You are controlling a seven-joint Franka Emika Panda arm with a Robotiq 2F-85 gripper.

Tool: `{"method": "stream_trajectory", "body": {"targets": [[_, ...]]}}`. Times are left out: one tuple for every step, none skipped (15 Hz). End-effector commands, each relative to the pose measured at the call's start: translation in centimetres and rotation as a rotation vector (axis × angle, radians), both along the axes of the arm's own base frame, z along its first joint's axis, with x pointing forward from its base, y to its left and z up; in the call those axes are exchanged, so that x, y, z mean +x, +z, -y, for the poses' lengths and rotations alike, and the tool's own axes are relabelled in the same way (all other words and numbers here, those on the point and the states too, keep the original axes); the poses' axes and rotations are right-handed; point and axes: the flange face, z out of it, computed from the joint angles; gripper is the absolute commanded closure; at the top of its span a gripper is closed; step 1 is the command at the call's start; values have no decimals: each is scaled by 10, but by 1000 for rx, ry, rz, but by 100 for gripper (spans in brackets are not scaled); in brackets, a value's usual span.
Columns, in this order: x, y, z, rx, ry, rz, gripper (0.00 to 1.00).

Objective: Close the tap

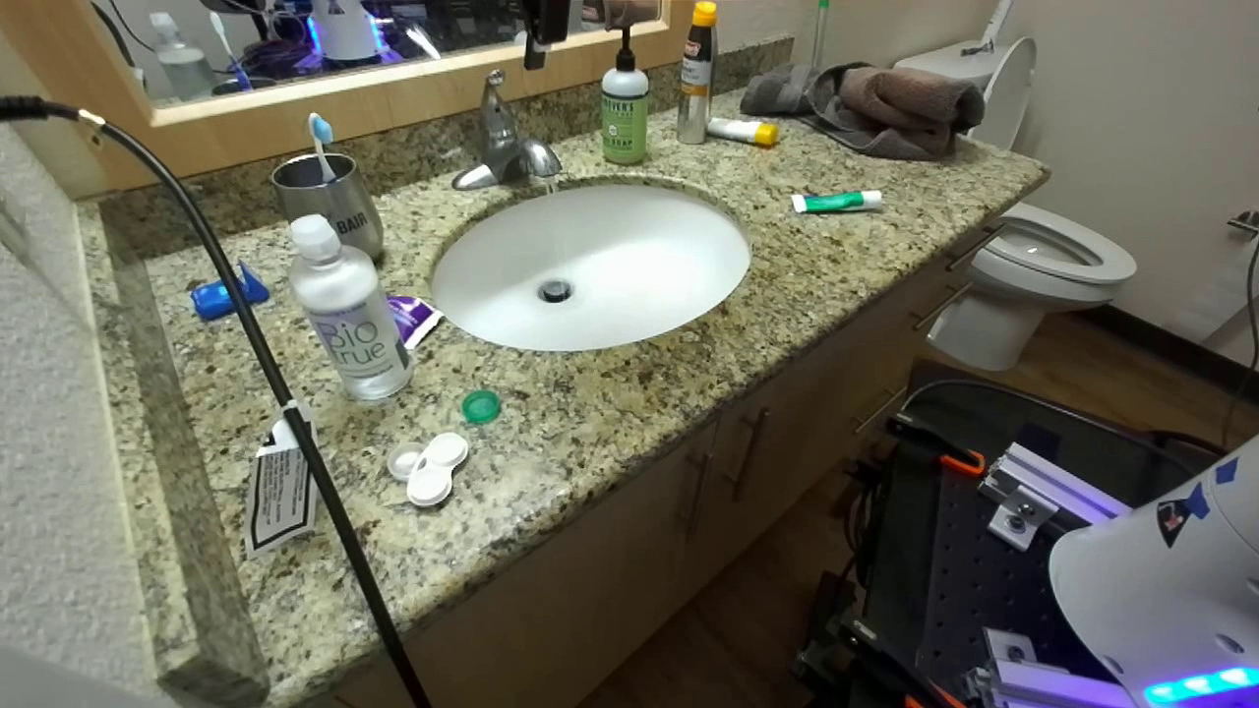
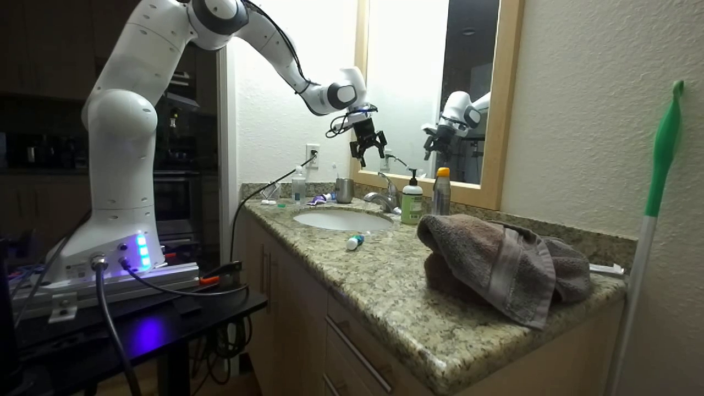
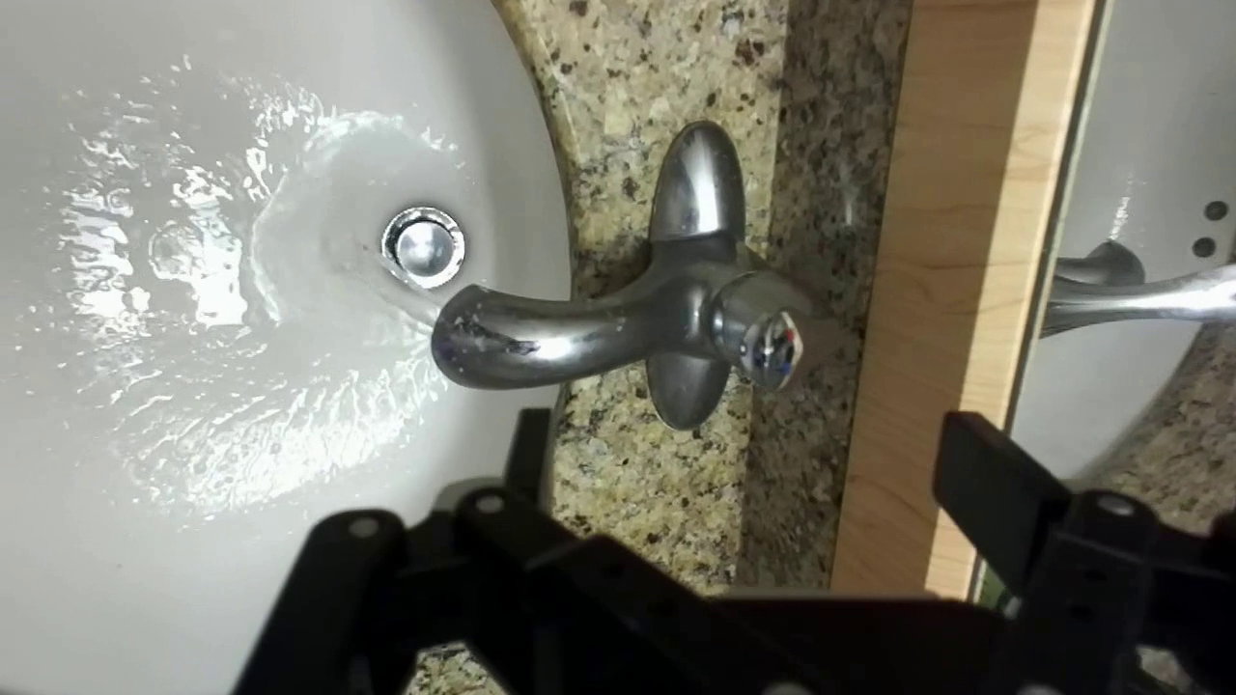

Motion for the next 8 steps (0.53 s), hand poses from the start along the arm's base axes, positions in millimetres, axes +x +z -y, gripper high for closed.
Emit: {"method": "stream_trajectory", "body": {"targets": [[5,-17,4,9,0,-18,0],[6,-22,5,9,-2,-22,0],[5,-25,5,15,1,-26,0],[5,-26,6,24,13,-28,0],[4,-28,5,33,25,-31,0],[1,-30,4,40,36,-36,0],[0,-30,3,49,57,-40,0],[-2,-31,2,60,71,-47,0]]}}
